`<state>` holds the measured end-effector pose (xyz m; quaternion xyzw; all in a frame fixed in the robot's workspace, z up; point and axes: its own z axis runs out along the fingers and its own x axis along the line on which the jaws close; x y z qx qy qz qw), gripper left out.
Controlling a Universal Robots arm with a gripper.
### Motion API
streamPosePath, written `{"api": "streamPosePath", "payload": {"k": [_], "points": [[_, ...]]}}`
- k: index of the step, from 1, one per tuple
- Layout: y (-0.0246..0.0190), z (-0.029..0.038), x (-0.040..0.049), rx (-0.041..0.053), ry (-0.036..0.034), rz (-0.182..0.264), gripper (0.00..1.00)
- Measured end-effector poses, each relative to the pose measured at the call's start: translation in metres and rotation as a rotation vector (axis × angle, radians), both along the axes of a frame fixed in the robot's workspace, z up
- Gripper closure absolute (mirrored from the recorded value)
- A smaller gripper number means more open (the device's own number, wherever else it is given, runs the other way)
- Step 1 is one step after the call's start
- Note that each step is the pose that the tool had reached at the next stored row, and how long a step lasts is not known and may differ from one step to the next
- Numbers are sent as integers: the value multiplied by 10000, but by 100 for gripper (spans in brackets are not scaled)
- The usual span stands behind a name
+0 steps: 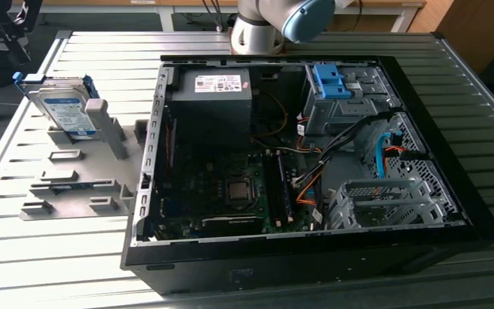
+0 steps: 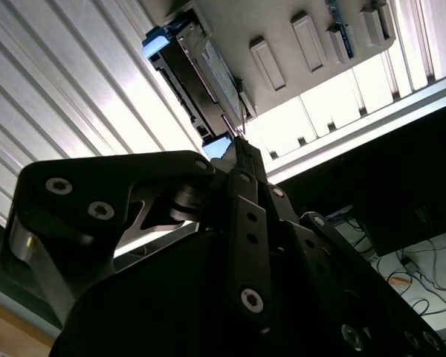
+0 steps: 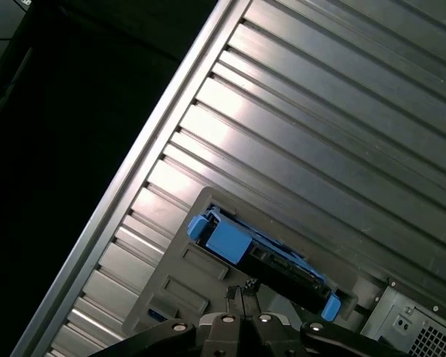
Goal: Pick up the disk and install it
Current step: 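Pick up the disk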
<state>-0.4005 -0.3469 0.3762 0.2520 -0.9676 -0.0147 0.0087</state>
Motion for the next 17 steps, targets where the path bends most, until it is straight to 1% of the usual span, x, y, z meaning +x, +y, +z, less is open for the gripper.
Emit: {"api": "streamPosePath", "payload": {"k": [17], "points": [[0, 0, 0, 0, 0, 157, 89]]}}
